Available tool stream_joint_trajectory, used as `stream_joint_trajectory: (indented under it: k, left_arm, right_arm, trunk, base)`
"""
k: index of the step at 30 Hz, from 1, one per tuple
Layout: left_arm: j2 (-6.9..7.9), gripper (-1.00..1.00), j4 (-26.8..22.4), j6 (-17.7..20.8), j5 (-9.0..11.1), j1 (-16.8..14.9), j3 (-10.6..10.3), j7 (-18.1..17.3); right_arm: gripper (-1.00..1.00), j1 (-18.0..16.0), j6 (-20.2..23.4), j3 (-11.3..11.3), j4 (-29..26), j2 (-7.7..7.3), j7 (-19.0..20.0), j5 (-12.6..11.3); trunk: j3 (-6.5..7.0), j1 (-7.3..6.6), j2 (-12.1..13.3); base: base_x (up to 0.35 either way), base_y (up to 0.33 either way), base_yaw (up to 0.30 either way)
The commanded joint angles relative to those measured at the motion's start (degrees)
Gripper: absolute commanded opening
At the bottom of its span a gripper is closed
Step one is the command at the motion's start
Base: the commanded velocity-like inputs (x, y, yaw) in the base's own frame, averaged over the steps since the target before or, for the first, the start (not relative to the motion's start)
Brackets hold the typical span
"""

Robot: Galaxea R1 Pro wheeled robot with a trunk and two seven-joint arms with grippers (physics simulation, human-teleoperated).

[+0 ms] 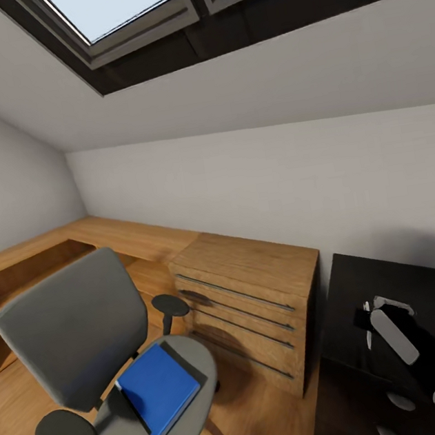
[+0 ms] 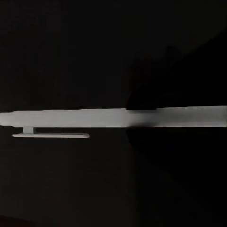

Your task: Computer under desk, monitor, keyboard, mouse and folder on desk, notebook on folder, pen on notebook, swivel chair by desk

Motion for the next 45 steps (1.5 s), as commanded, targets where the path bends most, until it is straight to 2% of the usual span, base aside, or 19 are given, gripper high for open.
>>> stream_joint_trajectory:
  k: [1, 6, 13, 27, 28, 45]
  left_arm:
    - [0.01, 1.00, -0.1, -0.1, 0.5, 0.0, -0.1, 0.1]
    - [0.00, 1.00, -0.1, -0.1, 0.5, 0.0, -0.1, 0.1]
    - [0.00, 1.00, -0.1, -0.1, 0.5, 0.0, -0.1, 0.1]
    - [0.00, 1.00, -0.1, -0.1, 0.5, 0.0, -0.1, 0.1]
    - [0.00, 1.00, -0.1, -0.1, 0.5, 0.0, -0.1, 0.1]
    - [0.00, 1.00, -0.1, -0.1, 0.5, 0.0, -0.1, 0.1]
  right_arm:
    - [-1.00, -0.9, -0.1, 0.2, 1.6, -0.09, 0.2, -0.5]
    - [-1.00, -3.1, -1.9, 0.2, 6.4, -0.11, 2.4, -0.2]
    - [-1.00, -5.4, -5.2, 0.2, 12.0, -0.12, 3.1, -0.1]
    - [-1.00, -5.9, -6.2, 0.2, 13.0, -0.12, 3.2, -0.1]
    - [1.00, -5.9, -6.2, 0.2, 13.0, -0.14, 3.2, -0.1]
    - [1.00, -5.9, -6.2, 0.4, 12.4, -0.21, 3.2, 0.0]
  trunk:
    - [-0.05, 0.01, 0.0]
    - [-0.05, 0.01, 0.0]
    - [-0.05, 0.01, 0.0]
    - [-0.05, 0.01, 0.0]
    - [-0.05, 0.01, 0.0]
    - [-0.05, 0.01, 0.0]
  base:
    - [0.038, 0.000, 0.000]
    - [0.016, 0.000, 0.000]
    - [0.002, 0.000, 0.000]
    - [0.000, 0.000, 0.000]
    - [0.000, 0.000, 0.000]
    - [0.000, 0.000, 0.000]
